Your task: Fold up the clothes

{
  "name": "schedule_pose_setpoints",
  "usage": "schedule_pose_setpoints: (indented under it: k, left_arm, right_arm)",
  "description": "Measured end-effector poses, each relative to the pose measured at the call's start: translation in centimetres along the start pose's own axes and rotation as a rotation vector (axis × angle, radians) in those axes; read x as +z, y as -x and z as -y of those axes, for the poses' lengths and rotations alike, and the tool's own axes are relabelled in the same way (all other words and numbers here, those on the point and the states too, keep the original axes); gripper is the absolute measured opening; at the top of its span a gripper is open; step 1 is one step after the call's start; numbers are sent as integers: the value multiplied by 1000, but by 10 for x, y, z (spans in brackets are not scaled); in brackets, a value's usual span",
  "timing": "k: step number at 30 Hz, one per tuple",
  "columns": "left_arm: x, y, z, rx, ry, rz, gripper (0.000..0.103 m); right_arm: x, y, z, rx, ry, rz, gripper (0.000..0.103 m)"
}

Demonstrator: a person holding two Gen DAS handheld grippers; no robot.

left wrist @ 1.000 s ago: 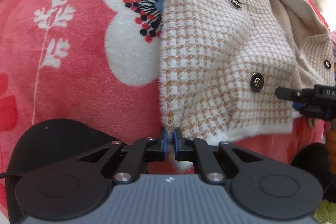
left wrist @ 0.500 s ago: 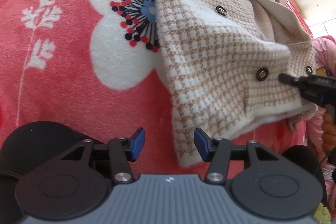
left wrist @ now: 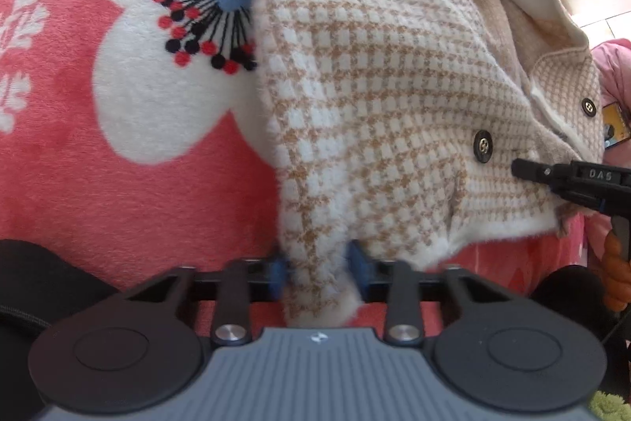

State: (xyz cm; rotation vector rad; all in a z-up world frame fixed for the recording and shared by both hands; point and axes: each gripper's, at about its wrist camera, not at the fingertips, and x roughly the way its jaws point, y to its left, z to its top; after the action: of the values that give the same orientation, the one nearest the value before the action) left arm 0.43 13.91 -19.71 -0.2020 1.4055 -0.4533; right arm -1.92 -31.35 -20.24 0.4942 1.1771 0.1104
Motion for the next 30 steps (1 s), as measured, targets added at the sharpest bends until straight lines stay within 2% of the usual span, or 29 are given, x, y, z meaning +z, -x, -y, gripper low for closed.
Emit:
schedule_pose_setpoints:
  k: [6, 10, 16, 22, 24, 26, 28, 30]
  left_arm:
    - [-2, 20, -4, -24, 4, -33, 7]
    - [3, 2, -16, -17, 53, -83, 7]
    - [5, 1, -8, -11, -18, -90, 7]
    - [10, -6, -20, -22, 6, -128, 8]
    - [10, -5, -22, -28, 1, -129, 9]
    - [9, -3, -25, -42, 3, -130, 14]
    - [9, 3, -28, -45, -1, -124, 23]
    - [9, 17, -30, -35, -24, -107, 24]
  right_arm:
    - [-6, 12, -10, -22, 49, 4, 4]
    - [-5, -18, -19, -108, 95, -58, 4]
    - [0, -29, -51, -225, 219, -59, 4]
    - [0, -47, -70, -330, 303, -91, 4]
    - [4, -54, -77, -356, 307, -106, 5]
    - [9, -55, -81, -369, 306, -120, 6]
    - [15, -50, -85, -377, 296, -139, 12]
    - [23, -35, -89, -381, 279, -128, 16]
